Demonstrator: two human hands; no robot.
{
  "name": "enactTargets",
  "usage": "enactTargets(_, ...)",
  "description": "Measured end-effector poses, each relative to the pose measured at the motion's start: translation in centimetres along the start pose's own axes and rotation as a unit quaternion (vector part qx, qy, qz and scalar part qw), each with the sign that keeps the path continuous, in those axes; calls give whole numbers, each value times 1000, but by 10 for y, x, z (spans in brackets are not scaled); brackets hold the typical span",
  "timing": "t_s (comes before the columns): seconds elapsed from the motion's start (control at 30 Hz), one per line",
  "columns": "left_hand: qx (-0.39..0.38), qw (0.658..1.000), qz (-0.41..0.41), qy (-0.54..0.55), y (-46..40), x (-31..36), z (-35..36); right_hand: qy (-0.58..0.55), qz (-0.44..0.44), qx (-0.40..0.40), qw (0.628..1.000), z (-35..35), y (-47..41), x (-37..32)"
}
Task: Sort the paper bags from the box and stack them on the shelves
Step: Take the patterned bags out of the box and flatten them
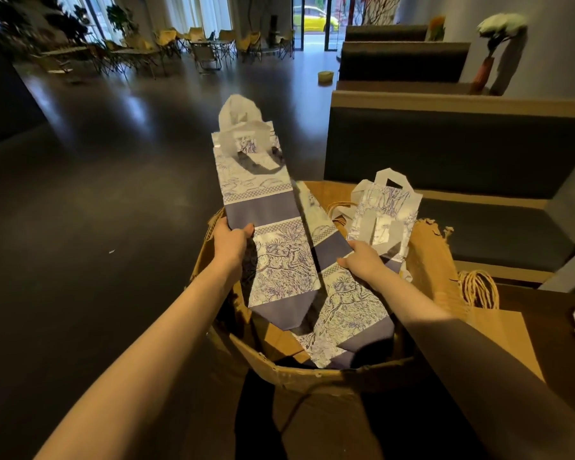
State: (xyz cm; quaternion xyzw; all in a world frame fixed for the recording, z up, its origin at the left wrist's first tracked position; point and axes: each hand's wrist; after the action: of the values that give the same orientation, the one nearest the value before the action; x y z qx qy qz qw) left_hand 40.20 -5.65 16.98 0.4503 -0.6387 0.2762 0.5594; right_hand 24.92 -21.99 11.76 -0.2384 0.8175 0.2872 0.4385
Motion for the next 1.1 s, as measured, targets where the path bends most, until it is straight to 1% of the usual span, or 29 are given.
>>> enactTargets(0.1,1,1000,-14,6,3,9,3,0,-59,75,995,-15,11,-12)
enactTargets(0.2,-16,997,-70,37,7,21,8,-28,-107,144,983,-35,27,-26)
enactTargets(0.23,-22,996,-75,42,9,25,9,-43,-121,163,978,-43,33,-30)
enactTargets(0.37,-44,996,-59,52,19,36,11,-89,-152,236,956,-76,64,-49)
enactTargets(0.47,-43,997,-32,48,25,39,14,-122,-187,272,936,-97,79,-61)
enactTargets(0.53,-37,998,-22,36,29,37,17,-165,-193,268,929,-104,87,-68)
enactTargets(0.6,-51,998,-14,20,35,37,22,-237,-187,236,924,-104,92,-73)
enactTargets(0.7,-90,996,-16,16,54,44,29,-338,-153,162,914,-95,99,-77)
enactTargets(0.77,-126,991,-13,36,65,50,35,-377,-132,134,907,-85,98,-77)
enactTargets(0.8,-143,988,-5,52,68,52,38,-383,-129,132,905,-79,97,-78)
enactTargets(0.87,-165,985,18,48,74,57,43,-370,-130,145,908,-67,93,-79)
enactTargets(1.0,-148,987,54,27,78,62,49,-351,-153,176,907,-49,83,-79)
enactTargets(1.1,-126,990,58,19,74,61,49,-344,-168,166,909,-39,82,-79)
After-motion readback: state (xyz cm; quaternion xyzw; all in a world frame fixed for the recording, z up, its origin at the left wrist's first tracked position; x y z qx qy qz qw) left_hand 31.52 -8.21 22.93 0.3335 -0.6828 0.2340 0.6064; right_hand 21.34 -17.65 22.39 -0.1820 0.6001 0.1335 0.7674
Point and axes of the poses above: each hand's wrist, its own y-axis away from the middle knuckle, its own z-axis out of the palm, x = y × z, and after that the axes turned 13 degrees about -y, right-handed
